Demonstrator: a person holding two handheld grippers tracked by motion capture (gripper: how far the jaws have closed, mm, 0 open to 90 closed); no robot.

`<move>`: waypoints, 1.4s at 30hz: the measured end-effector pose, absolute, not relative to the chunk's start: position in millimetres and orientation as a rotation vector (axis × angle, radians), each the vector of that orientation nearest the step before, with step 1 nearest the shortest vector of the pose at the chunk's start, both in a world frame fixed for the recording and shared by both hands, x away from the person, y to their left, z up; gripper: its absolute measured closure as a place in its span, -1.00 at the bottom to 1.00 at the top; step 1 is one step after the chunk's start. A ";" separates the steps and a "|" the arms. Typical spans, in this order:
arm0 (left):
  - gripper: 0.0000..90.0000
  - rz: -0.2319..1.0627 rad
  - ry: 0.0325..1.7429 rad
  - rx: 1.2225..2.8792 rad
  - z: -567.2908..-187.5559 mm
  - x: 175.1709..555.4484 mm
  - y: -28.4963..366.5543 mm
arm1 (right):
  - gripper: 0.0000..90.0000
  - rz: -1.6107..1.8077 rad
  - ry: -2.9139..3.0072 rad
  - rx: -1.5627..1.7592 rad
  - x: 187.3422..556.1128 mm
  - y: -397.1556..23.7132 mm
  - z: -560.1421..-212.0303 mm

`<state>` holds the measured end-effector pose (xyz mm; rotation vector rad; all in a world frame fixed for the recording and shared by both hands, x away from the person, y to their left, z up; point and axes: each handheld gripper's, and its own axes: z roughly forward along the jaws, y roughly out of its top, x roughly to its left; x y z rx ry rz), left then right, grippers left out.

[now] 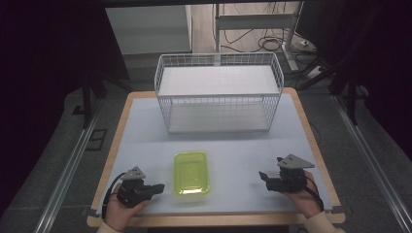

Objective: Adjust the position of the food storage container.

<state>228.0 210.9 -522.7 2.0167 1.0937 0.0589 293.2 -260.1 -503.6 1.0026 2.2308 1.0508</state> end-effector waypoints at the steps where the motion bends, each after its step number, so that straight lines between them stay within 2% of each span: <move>1: 0.99 0.052 1.082 2.025 -523.0 228.1 207.7 | -0.66 1.054 2.232 0.999 292.9 -259.7 -503.0; 23: 0.99 0.010 1.006 2.096 -525.8 235.1 183.2 | -0.66 1.077 2.232 0.980 292.3 -259.4 -501.8; 42: 0.99 0.004 0.884 2.167 -522.3 240.4 130.7 | -0.66 1.083 2.232 0.982 291.1 -258.5 -501.0</move>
